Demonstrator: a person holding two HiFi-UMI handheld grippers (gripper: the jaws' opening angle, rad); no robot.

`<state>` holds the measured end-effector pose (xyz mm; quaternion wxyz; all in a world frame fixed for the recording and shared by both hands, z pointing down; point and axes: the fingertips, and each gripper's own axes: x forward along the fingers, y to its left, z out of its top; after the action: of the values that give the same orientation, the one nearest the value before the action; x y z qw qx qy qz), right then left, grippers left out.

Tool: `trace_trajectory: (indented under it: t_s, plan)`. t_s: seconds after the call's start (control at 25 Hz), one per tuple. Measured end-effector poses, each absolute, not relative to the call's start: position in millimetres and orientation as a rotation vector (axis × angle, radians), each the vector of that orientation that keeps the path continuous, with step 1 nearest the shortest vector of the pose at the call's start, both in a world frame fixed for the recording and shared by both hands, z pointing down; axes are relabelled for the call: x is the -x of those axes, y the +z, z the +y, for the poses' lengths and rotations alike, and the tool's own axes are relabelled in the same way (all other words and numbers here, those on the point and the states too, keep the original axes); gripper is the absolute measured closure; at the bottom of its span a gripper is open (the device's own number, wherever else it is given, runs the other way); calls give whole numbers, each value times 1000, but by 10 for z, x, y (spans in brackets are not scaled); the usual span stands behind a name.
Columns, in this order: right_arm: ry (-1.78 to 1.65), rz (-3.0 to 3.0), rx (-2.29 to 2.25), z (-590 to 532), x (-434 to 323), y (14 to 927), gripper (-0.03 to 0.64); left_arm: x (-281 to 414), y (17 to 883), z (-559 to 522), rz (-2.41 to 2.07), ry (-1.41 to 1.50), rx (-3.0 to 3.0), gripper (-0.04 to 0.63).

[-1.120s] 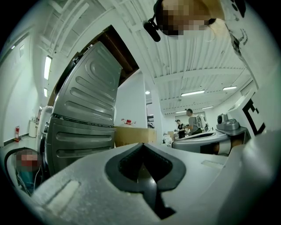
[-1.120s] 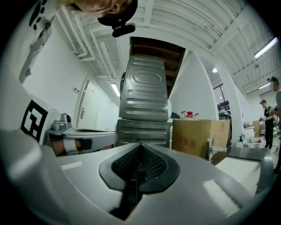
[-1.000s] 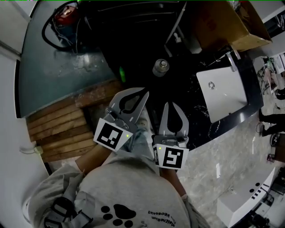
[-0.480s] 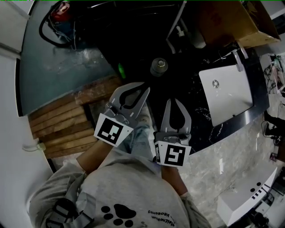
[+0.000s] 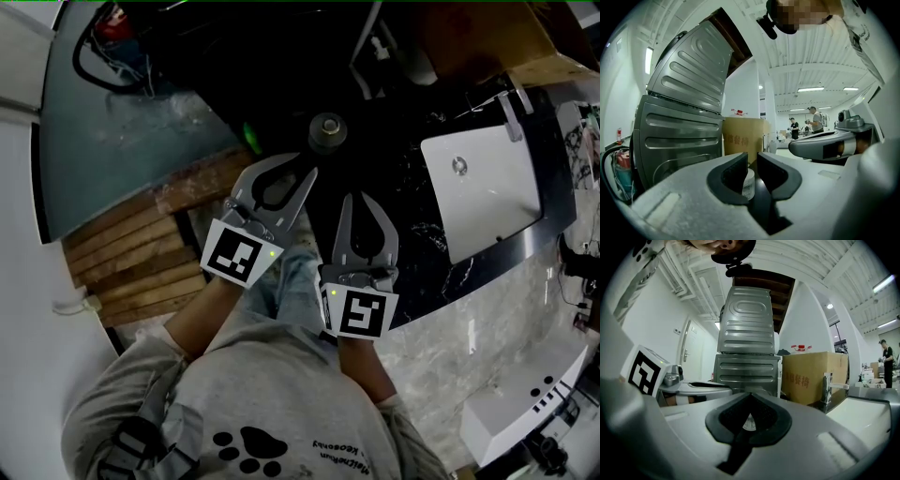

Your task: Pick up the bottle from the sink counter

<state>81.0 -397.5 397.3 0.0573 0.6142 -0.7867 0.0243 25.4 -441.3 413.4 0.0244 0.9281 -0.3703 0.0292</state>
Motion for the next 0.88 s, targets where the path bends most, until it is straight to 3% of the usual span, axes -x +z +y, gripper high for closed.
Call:
trace_trajectory:
  t_s: [0.44,0.88]
  plan:
    - [94,-2373,-1850,-4091,-847,4142,615,-331,4400,-4618,-1156,146,-2842,495]
    - [136,-2364,-1839,-4178,-804,4288,615,-369,4736,-4704,-1119,240,-2767,413]
